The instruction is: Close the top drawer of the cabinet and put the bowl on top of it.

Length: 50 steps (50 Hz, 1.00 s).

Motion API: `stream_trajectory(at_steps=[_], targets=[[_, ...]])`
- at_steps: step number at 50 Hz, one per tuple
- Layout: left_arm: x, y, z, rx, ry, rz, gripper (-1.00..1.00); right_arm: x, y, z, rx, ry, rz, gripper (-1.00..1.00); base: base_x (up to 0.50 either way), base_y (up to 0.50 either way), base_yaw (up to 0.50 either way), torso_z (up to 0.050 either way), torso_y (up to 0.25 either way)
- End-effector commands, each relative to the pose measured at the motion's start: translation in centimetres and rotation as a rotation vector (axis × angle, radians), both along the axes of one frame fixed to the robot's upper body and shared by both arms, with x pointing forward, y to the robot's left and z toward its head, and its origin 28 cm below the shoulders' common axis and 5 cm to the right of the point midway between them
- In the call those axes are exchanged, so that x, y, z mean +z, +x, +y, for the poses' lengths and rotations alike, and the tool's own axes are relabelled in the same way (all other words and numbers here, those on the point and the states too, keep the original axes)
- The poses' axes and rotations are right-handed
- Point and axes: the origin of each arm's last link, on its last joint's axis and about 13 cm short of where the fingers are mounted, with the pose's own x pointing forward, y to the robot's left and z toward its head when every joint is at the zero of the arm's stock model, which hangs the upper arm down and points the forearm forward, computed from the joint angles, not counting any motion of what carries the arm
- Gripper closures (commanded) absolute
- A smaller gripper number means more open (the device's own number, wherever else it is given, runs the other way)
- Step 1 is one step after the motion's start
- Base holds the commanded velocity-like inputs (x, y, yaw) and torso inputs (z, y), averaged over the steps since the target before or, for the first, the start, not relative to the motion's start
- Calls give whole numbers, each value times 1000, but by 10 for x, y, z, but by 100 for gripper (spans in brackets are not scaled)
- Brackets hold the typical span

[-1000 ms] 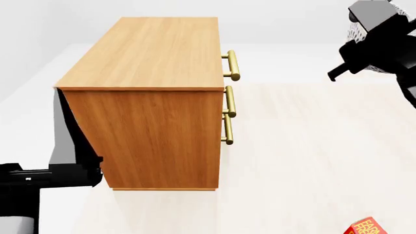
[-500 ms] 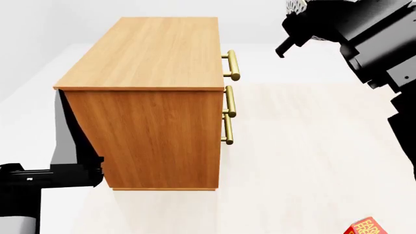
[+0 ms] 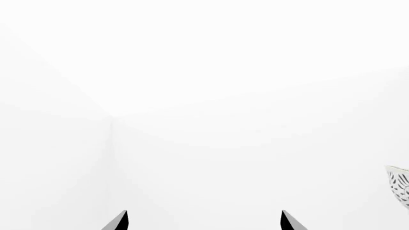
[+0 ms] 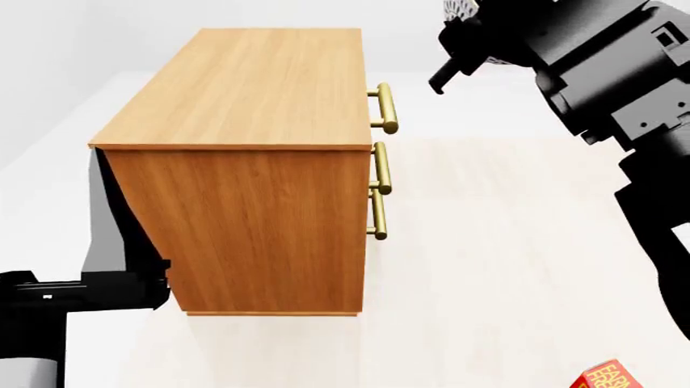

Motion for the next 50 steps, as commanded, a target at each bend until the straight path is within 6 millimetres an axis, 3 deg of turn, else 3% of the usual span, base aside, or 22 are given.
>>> stream_trajectory(at_steps=[1, 9, 17, 30, 50], targets=[[0, -1, 0, -1, 2, 0, -100, 6, 0, 1, 39, -13, 6, 100, 0, 0, 0, 0, 0], [2, 0, 2, 3, -2, -3, -100, 42, 16, 16, 104, -57, -33, 100, 0, 0, 0, 0, 1], [3, 1, 3, 6, -4, -4, -100, 74, 8, 40, 238, -59, -89, 100, 0, 0, 0, 0, 0], [1, 1, 3, 7, -6, -3, -100, 65, 11, 71, 468, -5, -48, 100, 0, 0, 0, 0, 0], [2, 4, 1, 2, -4, -2, -100, 51, 9, 102, 679, 95, -19, 100, 0, 0, 0, 0, 0]])
